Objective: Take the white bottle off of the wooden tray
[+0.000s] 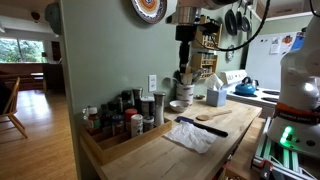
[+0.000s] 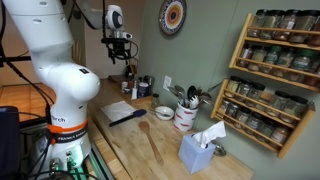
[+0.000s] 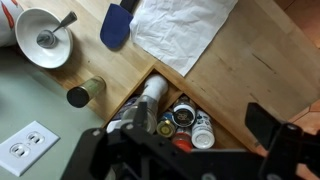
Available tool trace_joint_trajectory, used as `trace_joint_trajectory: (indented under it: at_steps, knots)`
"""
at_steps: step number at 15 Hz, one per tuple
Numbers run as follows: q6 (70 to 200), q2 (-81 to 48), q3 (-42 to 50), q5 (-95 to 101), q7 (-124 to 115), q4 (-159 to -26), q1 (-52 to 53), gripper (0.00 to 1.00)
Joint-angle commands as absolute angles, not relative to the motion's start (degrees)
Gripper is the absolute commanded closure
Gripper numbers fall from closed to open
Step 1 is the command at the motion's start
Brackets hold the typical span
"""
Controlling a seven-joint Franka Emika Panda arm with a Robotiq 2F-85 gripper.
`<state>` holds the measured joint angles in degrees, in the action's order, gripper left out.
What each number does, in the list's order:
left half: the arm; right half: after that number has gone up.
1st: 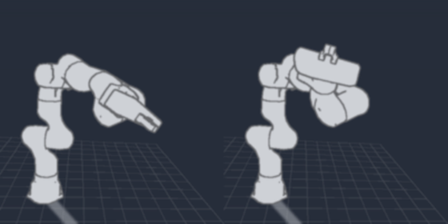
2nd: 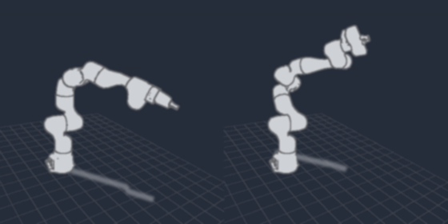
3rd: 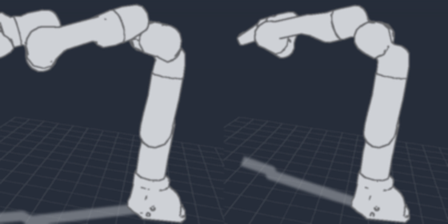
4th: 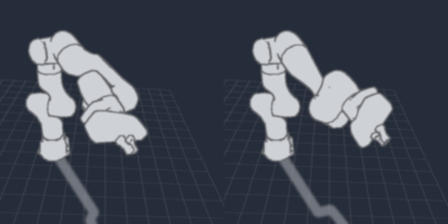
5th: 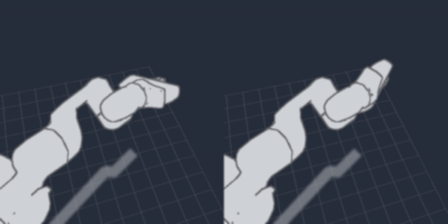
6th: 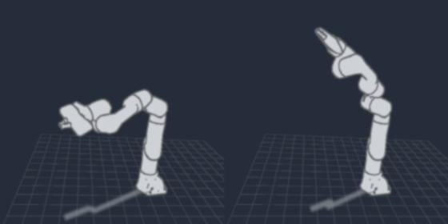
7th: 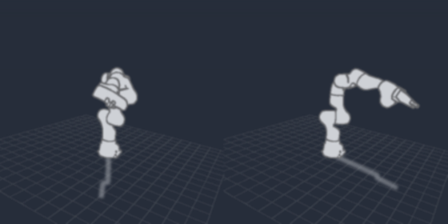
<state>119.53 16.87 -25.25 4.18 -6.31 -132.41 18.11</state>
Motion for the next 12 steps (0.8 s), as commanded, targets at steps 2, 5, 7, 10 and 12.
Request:
trace_joint_trajectory:
  at_steps: [2, 5, 7, 10, 12]
  knots:
    - [120.5, 12.0, -26.1, 5.8, -11.3, -130.8, 18.6, 0.00]
    - [123.0, 7.5, -27.5, 5.5, -15.7, -129.6, 19.6, 0.00]
    - [126.1, 4.4, -28.4, 6.1, -19.4, -128.6, 20.4, 0.00]
    - [132.5, -0.3, -28.7, 7.9, -27.1, -126.8, 21.6, 0.00]
    - [135.9, -3.3, -28.0, 10.7, -33.1, -125.6, 22.4, 0.00]
